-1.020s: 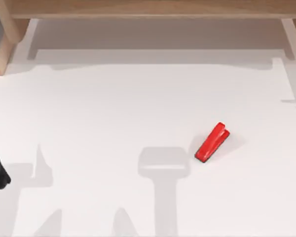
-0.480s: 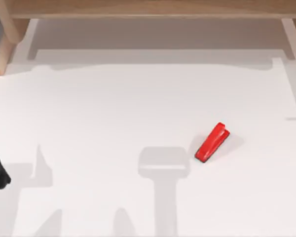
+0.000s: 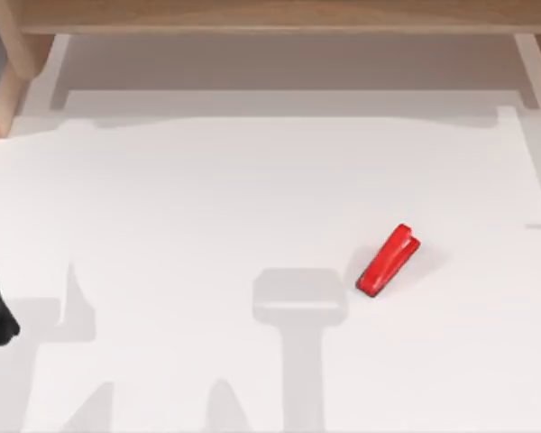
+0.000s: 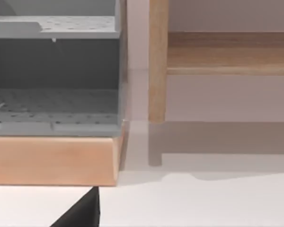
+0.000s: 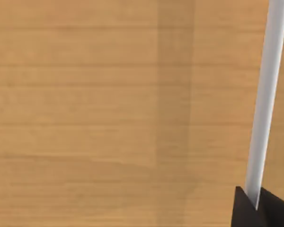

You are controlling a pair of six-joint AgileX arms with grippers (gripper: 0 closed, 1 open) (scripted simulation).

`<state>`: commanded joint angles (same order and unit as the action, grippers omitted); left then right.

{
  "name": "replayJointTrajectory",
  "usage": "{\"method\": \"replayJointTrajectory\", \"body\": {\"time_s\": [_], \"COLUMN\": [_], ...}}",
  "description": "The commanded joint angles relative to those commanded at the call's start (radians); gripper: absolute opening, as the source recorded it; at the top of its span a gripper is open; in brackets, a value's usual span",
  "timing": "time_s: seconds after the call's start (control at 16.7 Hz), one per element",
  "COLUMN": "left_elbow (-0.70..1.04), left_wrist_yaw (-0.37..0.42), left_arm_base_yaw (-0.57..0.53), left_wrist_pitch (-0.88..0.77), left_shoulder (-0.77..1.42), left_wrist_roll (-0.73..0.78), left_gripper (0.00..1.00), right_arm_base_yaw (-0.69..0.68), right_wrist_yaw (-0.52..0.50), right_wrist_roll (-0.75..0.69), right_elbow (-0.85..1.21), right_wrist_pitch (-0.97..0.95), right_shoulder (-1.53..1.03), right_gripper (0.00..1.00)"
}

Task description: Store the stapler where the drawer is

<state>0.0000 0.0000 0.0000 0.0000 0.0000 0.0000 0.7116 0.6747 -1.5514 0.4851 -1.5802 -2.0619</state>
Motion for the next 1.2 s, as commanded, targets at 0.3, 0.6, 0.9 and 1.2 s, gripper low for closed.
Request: {"method": "replayJointTrajectory", "body": {"time_s": [0.3, 0.6, 0.9, 1.2], "left_elbow": [0.000, 0.000, 0.000, 0.000], "left_wrist_yaw": [0.000, 0.000, 0.000, 0.000], "left_arm_base_yaw": [0.000, 0.000, 0.000, 0.000], "left_wrist_pitch": [0.000, 0.000, 0.000, 0.000], "left_shoulder": [0.000, 0.000, 0.000, 0.000], "left_wrist_roll": [0.000, 0.000, 0.000, 0.000], "left_gripper": [1.00, 1.00, 1.00, 1.00], "right_arm_base_yaw": [0.000, 0.000, 0.000, 0.000], "right_wrist_yaw": [0.000, 0.000, 0.000, 0.000], "right_wrist_roll": [0.000, 0.000, 0.000, 0.000], "right_elbow": [0.000, 0.000, 0.000, 0.000], "right_wrist_pitch": [0.000, 0.000, 0.000, 0.000], "right_shoulder": [0.000, 0.000, 0.000, 0.000], "right_gripper": [0.45, 0.83, 1.00, 1.00]}}
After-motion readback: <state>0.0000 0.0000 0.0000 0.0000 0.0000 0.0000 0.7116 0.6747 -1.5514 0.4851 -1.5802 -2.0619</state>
